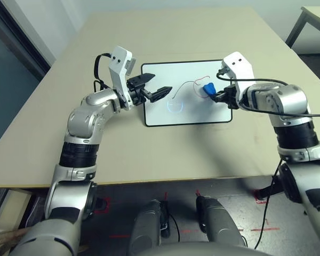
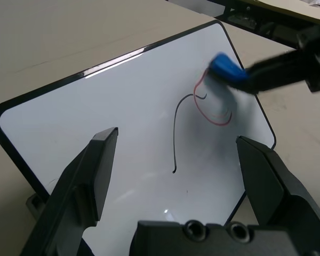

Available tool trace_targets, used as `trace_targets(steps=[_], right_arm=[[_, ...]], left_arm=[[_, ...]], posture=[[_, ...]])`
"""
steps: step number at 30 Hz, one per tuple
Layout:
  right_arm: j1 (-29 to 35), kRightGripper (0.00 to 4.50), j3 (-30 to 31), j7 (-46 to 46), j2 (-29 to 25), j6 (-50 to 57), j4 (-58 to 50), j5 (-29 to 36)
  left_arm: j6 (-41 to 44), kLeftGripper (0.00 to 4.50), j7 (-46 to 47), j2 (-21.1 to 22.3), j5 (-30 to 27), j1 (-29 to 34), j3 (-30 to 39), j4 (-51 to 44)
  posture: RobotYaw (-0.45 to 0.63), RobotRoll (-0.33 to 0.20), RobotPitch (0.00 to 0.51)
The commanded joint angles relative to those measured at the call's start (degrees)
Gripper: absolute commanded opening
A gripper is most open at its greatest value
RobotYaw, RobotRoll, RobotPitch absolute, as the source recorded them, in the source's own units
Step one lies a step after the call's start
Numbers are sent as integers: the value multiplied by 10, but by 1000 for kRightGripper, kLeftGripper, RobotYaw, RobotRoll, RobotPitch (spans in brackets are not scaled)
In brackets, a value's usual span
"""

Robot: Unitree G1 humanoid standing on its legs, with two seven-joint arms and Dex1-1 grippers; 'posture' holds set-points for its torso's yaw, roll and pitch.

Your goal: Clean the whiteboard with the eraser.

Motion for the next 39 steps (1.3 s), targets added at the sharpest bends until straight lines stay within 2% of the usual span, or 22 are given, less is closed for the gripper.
trace_targets(steps=[1,8,11,17,22,24,29,32,39], right_arm=[[2,438,0,-4,6,-11,24,-5],[75,438,31,15,4,89,-102,27],[85,437,30,12,6,107,-126,31],[33,429,-1,-24,14,23,-26,3],[0,420,-4,-30,16,-25,45,-6],[3,420,2,-25,16,-22,45,-6],[56,420,26,-9,17,53,-52,15],[65,420,29,-6,17,75,-78,20],[0,420,1,-24,18,2,11,-3]], left_arm=[[1,4500,2,-1,-3,7,-4,-8],[2,4500,3,-4,-4,8,-2,-9],[2,4500,4,-4,-4,9,-2,-9],[3,4500,7,-6,-5,10,-2,-10],[7,4500,9,-5,-7,16,-1,-17],[9,4500,10,-4,-9,20,0,-23],[14,4500,15,-4,-11,23,2,-29],[13,4500,16,-4,-13,22,1,-28],[10,4500,18,-7,-14,18,-2,-24]], posture=[[-118,0,143],[-122,0,147],[-123,0,149],[-121,0,154],[-116,0,164],[-114,0,165],[-116,0,165],[-116,0,165],[-123,0,162]])
